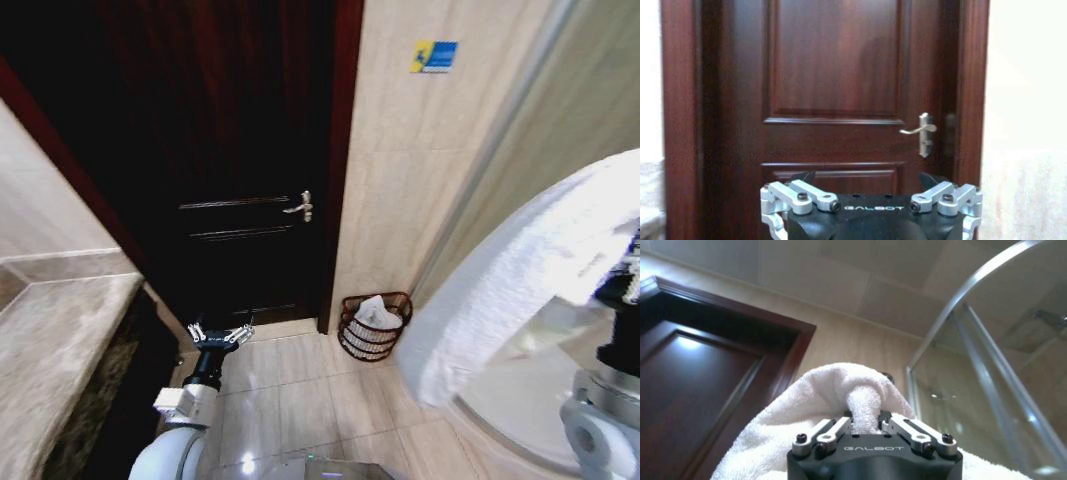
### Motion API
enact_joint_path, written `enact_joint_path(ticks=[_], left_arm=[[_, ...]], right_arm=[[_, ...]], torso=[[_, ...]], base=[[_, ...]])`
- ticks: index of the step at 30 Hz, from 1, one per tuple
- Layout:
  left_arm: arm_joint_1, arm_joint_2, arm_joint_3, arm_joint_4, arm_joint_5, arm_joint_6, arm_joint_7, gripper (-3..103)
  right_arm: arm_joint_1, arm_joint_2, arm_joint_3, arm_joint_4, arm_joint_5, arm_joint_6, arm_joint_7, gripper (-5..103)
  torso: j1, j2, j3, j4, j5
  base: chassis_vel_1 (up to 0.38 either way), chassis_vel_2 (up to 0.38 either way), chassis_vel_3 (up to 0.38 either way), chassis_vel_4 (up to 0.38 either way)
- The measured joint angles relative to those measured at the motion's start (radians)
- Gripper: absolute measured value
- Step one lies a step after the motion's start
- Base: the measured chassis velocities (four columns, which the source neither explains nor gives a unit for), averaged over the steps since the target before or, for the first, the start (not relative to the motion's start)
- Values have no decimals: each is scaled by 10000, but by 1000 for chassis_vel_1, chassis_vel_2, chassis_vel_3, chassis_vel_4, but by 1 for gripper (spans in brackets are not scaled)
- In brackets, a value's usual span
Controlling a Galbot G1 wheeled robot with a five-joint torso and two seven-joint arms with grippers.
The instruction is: Discard the used towel into the hamper.
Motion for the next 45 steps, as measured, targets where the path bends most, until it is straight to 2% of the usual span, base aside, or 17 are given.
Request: enact_joint_path(ticks=[10,45], left_arm=[[0,-1,0,0,0,0,0,100],[-1,-1,0,0,0,0,0,100]], right_arm=[[-317,129,393,-82,275,554,60,14],[-426,88,484,-122,346,609,-112,14]], torso=[[0,0,0,-4,1],[0,0,0,-2,0]], base=[[19,19,24,15],[-14,16,15,-15]])
